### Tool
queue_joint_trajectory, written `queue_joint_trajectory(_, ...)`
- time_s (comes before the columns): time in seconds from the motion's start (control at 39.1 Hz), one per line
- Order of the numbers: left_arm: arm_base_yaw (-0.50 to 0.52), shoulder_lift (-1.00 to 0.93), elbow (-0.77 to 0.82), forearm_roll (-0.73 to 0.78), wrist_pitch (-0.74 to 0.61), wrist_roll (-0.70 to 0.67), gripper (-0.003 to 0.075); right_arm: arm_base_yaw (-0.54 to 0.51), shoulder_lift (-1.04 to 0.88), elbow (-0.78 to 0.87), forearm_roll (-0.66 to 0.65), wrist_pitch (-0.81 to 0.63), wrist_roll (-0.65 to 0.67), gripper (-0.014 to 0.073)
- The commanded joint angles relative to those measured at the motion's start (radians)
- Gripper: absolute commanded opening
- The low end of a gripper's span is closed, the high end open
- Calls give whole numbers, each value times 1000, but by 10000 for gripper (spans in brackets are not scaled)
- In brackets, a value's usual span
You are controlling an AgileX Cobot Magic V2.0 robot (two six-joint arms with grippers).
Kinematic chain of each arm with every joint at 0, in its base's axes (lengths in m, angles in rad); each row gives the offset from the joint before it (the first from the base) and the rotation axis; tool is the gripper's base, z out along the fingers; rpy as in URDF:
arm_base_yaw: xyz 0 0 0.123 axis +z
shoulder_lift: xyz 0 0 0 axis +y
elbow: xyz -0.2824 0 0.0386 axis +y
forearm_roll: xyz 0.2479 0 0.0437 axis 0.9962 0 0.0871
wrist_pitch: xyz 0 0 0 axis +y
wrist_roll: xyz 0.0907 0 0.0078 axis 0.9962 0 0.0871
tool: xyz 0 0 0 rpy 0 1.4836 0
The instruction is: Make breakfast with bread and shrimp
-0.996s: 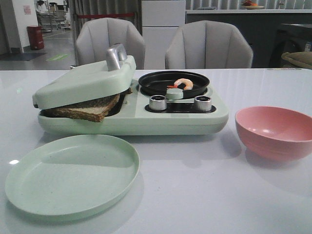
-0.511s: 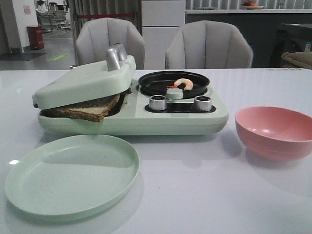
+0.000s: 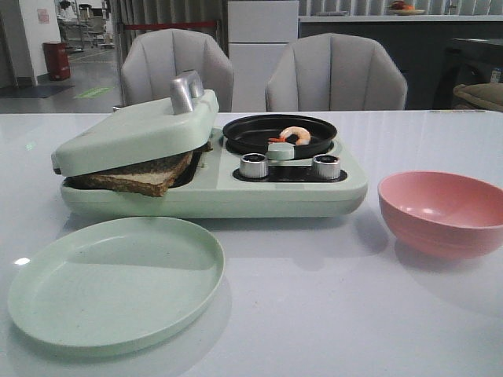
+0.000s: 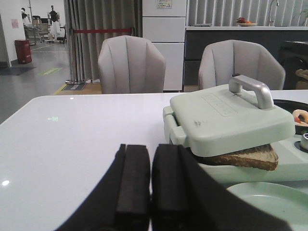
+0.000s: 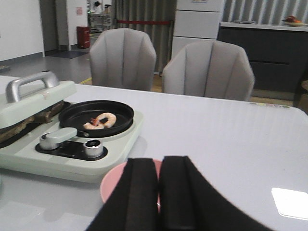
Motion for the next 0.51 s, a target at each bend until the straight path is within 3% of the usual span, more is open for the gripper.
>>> queue_joint_trajectory(0.0,0,-18,21,-7,-74,-13,114,-20,-26,28,-58,-143,58,174)
queue_joint_trajectory(0.15,0,-18,21,-7,-74,-13,114,-16,-81,89,-119,-182,136,174)
queue_joint_trajectory(0.49,0,-18,21,-7,-74,-13,114,-16,-83,88,-118,-171,135,174)
